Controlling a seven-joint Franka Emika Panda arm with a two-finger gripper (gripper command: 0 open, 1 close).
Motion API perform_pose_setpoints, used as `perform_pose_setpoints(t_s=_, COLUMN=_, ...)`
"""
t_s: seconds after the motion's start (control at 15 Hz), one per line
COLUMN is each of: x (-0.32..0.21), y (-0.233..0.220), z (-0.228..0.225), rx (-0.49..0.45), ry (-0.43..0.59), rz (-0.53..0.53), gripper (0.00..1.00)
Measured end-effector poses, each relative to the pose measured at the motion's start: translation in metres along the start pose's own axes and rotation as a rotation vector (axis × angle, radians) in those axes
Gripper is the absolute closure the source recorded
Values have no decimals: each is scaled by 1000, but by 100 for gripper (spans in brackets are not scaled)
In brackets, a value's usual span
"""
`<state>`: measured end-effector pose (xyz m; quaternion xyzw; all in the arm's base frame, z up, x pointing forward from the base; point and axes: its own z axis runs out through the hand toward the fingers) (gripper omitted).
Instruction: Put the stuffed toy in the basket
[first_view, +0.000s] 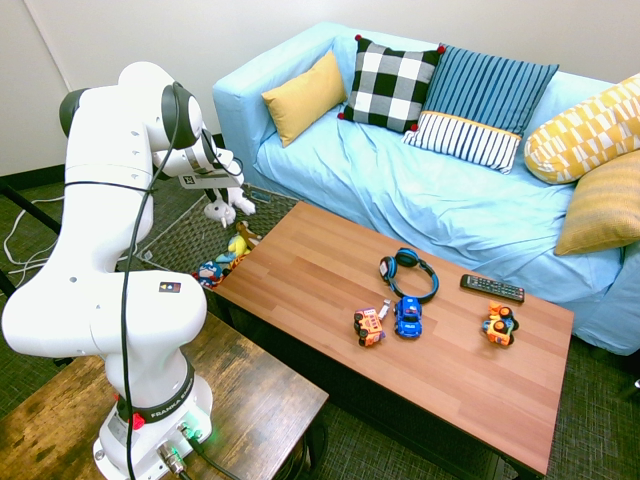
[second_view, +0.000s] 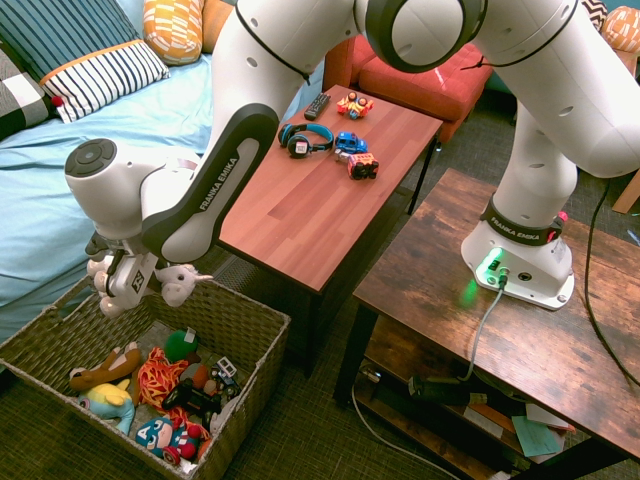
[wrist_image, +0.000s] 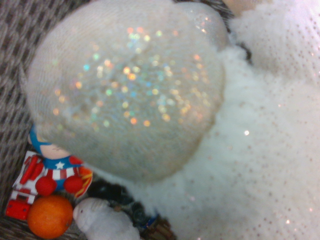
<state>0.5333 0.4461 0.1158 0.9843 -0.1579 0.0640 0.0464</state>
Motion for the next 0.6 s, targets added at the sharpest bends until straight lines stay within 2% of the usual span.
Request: perform_pose_setpoints(t_s=0.6, x=27, y=-5, z=-13, rx=-19, ry=-34, rz=2, gripper=0)
